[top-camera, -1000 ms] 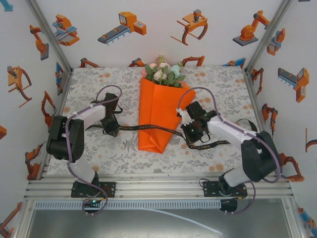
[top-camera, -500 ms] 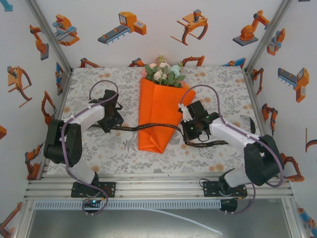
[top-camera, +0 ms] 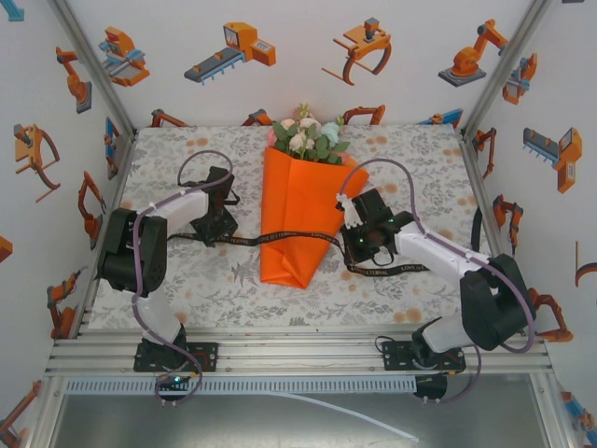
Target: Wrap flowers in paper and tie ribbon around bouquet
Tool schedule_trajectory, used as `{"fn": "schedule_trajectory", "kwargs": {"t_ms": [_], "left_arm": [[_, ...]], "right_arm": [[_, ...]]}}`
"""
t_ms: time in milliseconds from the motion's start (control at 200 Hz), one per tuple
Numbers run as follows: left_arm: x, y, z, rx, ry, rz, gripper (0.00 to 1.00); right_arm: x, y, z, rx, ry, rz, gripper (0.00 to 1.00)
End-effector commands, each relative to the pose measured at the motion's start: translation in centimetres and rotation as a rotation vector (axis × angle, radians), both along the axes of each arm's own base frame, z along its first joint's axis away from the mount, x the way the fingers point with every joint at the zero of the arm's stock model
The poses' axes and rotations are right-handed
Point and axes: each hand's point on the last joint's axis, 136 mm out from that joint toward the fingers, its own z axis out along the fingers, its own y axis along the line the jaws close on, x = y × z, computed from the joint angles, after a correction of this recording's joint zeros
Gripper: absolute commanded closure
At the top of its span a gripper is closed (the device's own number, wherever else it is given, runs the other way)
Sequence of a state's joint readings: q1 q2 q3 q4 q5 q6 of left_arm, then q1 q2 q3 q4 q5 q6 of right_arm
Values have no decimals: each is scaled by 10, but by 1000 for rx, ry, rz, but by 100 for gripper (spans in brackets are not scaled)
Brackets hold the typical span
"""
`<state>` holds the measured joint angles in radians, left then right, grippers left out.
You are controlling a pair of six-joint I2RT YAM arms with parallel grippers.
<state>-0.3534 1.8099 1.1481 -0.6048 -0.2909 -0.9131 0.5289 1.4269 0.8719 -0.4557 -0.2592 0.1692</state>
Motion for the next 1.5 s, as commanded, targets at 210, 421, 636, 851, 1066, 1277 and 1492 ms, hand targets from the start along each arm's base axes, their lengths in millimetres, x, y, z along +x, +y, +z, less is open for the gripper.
{"fn": "schedule_trajectory", "kwargs": {"t_ms": [210, 421, 636, 851, 1066, 1277, 1492], "left_arm": [[-30, 12, -24, 41, 98, -9, 98], [-83, 35, 2, 46, 101, 50, 100], [-132, 49, -1, 24, 121, 129, 100], [-131, 44, -13, 20, 154, 103, 100], [-115, 47, -18, 74, 159, 81, 100], [-106, 51, -22, 134, 159, 78, 100], [-85, 39, -21, 86, 130, 49, 100]], "right_arm": [[-7, -3, 3, 19, -2, -46, 98], [-41, -18, -19, 79, 83, -193, 100], [-90, -22, -38, 131, 164, -230, 100], [-85, -43, -50, -17, 162, -282, 100], [-74, -72, -61, -182, 144, -425, 100], [-69, -92, -64, -283, 129, -530, 100], [-49, -95, -48, -291, 48, -586, 100]]}}
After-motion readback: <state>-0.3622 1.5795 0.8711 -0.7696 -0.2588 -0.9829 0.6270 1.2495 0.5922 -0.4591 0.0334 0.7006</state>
